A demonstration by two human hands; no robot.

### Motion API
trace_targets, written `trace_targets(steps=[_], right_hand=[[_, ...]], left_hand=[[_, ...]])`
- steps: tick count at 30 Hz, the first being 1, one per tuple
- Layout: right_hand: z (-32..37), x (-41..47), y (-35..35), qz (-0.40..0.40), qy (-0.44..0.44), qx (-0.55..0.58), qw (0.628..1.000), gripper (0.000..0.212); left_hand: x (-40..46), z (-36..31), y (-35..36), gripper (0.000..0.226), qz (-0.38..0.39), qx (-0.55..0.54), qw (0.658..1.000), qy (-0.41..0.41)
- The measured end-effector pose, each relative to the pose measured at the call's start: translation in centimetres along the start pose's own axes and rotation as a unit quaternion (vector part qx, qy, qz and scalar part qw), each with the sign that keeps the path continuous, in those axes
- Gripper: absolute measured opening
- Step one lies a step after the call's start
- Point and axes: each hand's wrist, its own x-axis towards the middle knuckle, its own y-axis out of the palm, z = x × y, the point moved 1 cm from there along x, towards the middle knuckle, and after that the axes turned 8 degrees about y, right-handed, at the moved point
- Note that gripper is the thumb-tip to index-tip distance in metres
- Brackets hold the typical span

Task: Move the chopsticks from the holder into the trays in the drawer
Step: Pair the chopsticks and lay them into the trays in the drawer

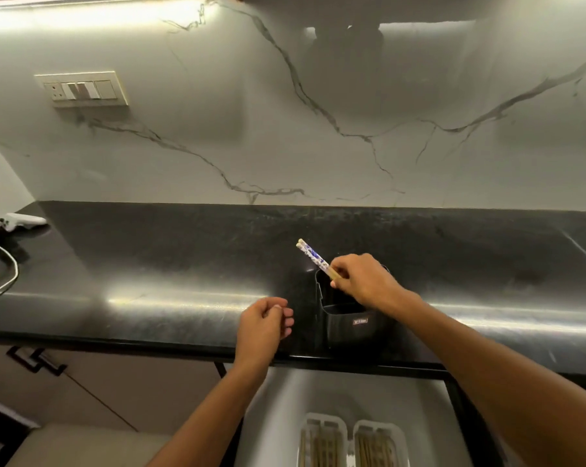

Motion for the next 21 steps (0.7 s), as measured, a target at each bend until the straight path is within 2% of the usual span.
trace_targets(steps=[3,6,8,10,14,18,21], right_hand=[[0.9,-2.3,-2.6,-0.062,-0.141,-0.07,0.986,0.005],[1.2,-4.2,-4.3,-0.14,-0.274,-0.168,0.937,0.013],[1.0,-5.2,-4.8,-0.171,-0.322,-0.223,0.904,0.023],[0.3,-6.1,-4.8,-0.215,-0.35,-0.232,0.882,0.031],[-1.8,-7.1,-3.8,-0.27,-0.363,-0.202,0.868,0.037],[-3.5,-8.2,-2.6,-0.258,-0.324,-0.173,0.894,0.036],[-4.3,-9.1,-2.0,-0.236,-0.241,-0.021,0.941,0.039]], left_hand=[[-0.1,-3.1,0.6,0.021,0.075,-0.074,0.992,-0.068],[-0.6,-6.2,1.5,0.036,0.187,-0.165,0.953,-0.173],[-1.2,-7.5,2.2,0.045,0.252,-0.2,0.923,-0.21],[-1.9,-8.0,3.1,0.042,0.297,-0.214,0.904,-0.222],[-3.7,-7.9,5.1,0.028,0.337,-0.223,0.883,-0.238],[-4.8,-6.9,6.8,0.018,0.342,-0.23,0.879,-0.238],[-5.0,-5.9,7.9,0.014,0.336,-0.198,0.895,-0.215]])
